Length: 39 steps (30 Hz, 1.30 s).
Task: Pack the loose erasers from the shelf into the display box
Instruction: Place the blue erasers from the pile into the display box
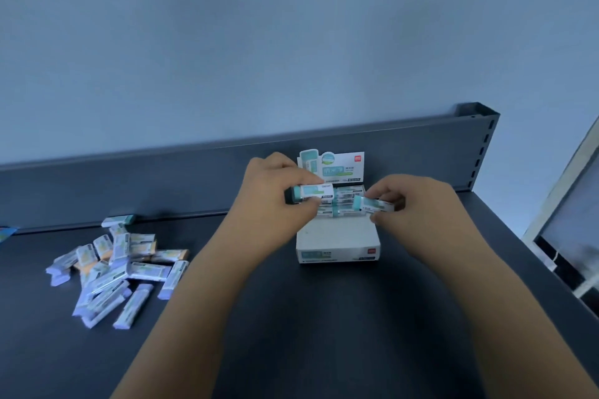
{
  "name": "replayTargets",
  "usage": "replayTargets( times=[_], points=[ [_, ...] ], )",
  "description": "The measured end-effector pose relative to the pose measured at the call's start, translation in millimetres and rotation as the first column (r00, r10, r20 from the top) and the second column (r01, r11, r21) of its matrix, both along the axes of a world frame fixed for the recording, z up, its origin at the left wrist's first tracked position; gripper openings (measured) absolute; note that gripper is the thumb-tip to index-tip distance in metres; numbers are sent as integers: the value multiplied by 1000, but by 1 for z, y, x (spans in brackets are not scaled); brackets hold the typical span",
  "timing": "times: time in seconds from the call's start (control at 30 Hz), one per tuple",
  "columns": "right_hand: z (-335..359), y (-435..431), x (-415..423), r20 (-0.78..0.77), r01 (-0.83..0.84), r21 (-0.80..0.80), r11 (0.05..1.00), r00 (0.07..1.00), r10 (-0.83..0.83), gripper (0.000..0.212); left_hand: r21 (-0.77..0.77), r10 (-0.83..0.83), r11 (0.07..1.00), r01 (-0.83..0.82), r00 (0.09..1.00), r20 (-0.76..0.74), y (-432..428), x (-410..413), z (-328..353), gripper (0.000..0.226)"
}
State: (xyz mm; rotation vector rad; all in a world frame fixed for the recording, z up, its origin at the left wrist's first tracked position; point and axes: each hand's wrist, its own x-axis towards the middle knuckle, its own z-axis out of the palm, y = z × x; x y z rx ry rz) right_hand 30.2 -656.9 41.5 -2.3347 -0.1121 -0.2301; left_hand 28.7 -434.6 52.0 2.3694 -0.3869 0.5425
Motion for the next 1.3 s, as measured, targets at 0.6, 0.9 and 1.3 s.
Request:
replayTargets(
  times=[0.6,0.9,1.3],
  points=[
    [7,1,38,60,-45,-269,962,996,64,30,418,-20,908,13,1000,12,-4,38,-16,32],
    [-26,17,68,136,-77,-244,967,984,113,27,499,3,866,-27,999,50,-12,49,-32,30],
    [-66,5,77,295,-186,305,934,951,93,27,542,22,840,-39,999,39,-8,61,-46,26]
  ],
)
